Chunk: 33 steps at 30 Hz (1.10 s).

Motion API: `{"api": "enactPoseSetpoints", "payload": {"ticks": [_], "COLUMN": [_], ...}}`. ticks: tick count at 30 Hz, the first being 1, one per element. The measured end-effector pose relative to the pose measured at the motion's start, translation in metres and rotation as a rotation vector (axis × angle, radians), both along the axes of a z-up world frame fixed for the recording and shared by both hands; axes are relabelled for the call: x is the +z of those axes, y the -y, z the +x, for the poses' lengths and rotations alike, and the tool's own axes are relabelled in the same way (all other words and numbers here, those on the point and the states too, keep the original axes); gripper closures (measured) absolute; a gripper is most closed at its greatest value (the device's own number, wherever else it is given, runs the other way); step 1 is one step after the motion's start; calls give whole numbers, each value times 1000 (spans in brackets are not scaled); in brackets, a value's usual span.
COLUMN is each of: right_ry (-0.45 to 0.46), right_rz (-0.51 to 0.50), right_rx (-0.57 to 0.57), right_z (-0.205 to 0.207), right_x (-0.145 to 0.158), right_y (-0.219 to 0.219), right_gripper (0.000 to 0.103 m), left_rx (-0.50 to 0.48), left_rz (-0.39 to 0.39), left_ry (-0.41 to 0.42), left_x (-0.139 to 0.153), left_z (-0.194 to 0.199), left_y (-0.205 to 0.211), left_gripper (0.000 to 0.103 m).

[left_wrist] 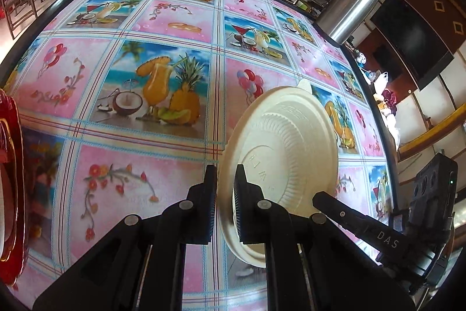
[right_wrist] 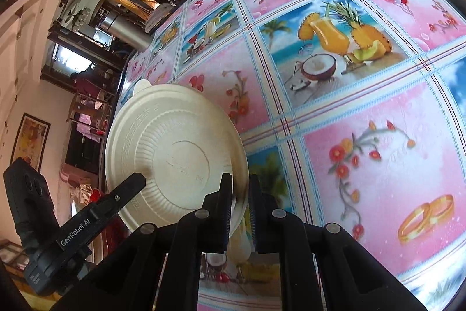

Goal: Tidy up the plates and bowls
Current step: 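Lift the cream ribbed bowl with the left tool and carry it toward the stack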

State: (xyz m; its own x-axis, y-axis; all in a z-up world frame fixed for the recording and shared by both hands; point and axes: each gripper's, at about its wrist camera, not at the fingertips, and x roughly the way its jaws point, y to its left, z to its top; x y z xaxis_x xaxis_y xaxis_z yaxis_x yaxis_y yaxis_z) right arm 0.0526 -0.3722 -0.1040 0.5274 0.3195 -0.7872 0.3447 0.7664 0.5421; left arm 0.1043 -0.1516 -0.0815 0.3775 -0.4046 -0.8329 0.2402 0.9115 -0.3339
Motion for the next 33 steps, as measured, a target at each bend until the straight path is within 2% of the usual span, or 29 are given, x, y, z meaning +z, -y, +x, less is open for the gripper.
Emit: {"api": "enactPoseSetpoints", "payload": {"ticks": [14,19,23,28,33], "right_ry": [-6,-6,-9,4,-4], "right_rz": [-32,-63,-46,-96,-92], "right_rx": [45,89,119,167,180], "right_z": [-51,-57,-60,-66,-73], "right_x": [5,9,10,14,13], "right_y": [-21,-43,-59,-84,-91], "right_gripper": [92,92,92,92,92], "left_rx": [-26,-1,22,18,1], "left_rz": [62,49,33,28,43], "left_ry": [25,9,2,0,24], "left_x": [-1,-5,-9,-14,-12], "left_z": [-58,-71,-79,-89,-99], "left_y": [-24,-50,-69,-81,-85], "left_gripper": [94,94,94,93,92]}}
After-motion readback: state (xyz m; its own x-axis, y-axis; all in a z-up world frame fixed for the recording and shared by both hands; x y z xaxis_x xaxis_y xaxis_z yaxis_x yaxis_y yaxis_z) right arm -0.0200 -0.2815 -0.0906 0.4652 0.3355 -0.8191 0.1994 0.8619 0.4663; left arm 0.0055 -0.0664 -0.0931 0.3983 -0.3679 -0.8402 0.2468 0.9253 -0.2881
